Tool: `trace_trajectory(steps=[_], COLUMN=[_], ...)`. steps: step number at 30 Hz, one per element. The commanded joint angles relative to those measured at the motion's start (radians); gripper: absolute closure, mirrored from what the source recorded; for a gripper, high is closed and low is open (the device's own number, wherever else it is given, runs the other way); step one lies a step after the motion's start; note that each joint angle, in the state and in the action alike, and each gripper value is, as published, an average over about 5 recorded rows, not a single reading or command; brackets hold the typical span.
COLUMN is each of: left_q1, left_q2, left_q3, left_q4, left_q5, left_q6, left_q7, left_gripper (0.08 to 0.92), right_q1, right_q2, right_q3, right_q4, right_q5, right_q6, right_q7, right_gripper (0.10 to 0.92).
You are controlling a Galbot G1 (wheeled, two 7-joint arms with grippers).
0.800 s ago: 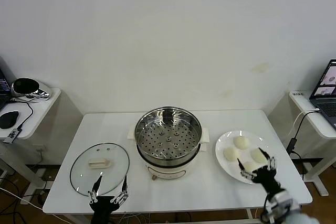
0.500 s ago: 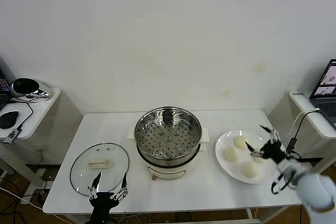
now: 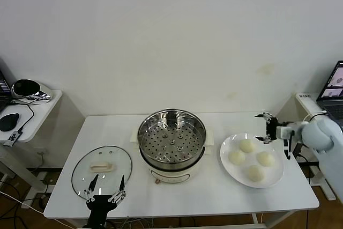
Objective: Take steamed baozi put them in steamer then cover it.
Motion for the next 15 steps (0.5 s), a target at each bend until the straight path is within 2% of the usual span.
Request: trace_trajectory(steps=[1, 15], left_q1=[-0.002, 0.006], left_q2=[0.002, 0.004], left_q3=[-0.017, -0.043], left_q4=[-0.002, -0.008], left_q5=[0.005, 0.003], left_q6=[0.004, 0.001], left_q7=[-0.003, -0.006], left_gripper=[0.177, 0.177], right_q1=[0.276, 0.238], right_q2=[0.001, 0.174], right_q3=[-0.362, -0.364], right_q4=[-0.17, -0.343], right_q5=[0.034, -0.045], right_q6=[-0.002, -0.034], right_q7=[-0.162, -0.091], right_gripper=[0.203, 0.203])
